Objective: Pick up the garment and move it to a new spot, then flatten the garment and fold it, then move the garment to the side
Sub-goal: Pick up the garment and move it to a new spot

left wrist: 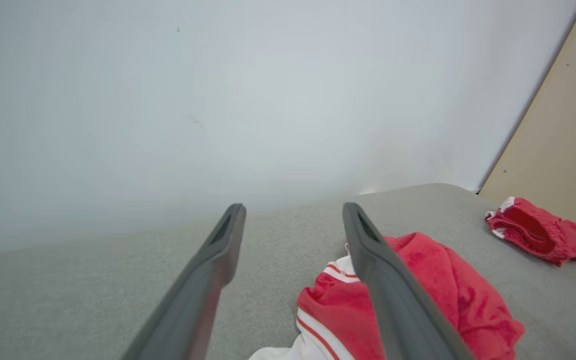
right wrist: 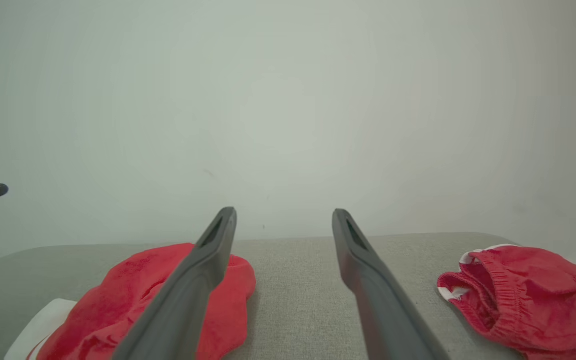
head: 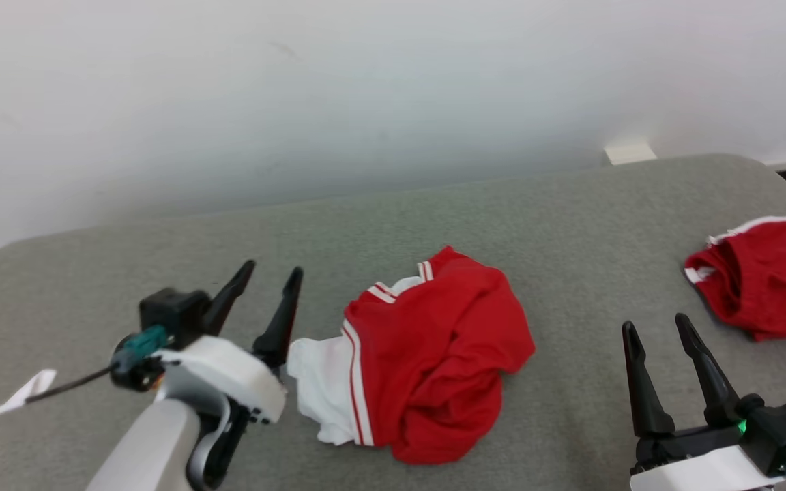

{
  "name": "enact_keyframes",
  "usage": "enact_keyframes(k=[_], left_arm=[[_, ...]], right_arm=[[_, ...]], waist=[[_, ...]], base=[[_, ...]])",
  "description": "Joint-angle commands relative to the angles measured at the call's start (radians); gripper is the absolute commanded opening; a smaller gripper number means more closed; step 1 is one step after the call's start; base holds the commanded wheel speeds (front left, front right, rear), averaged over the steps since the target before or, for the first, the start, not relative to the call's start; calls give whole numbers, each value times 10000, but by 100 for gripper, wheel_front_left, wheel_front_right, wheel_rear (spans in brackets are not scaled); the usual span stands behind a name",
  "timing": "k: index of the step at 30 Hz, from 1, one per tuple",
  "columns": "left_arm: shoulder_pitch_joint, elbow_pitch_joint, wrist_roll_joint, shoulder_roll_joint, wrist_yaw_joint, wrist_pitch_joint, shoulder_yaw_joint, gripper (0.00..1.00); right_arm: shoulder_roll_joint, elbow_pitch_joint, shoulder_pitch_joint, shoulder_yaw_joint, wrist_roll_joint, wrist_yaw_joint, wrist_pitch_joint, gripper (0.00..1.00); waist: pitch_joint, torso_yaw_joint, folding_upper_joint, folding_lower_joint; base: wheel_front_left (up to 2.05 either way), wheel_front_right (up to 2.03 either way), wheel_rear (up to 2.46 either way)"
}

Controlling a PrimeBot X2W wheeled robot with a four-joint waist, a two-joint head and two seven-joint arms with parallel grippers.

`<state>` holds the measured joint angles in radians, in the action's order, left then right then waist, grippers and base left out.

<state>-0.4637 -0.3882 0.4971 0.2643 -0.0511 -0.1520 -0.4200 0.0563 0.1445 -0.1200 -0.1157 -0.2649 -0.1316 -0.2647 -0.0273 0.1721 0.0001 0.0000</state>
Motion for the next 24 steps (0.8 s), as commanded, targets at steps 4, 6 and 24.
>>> enact_keyframes(k=[4, 6, 24], left_arm=[[816, 533, 104, 325, 427, -430, 406, 100], [1255, 796, 48, 490, 725, -662, 656, 100], [4488, 2090, -910, -574, 1369, -1124, 2918, 100]], right_arm=[[90, -7, 265, 111, 88, 23, 13, 100], [86, -29, 324, 127, 109, 21, 13, 100], [251, 28, 832, 281, 30, 21, 14, 100]], waist=[[326, -684, -1, 0], [353, -851, -1, 0], [368, -1283, -1, 0]], base=[[0, 0, 0], [0, 0, 0], [0, 0, 0]])
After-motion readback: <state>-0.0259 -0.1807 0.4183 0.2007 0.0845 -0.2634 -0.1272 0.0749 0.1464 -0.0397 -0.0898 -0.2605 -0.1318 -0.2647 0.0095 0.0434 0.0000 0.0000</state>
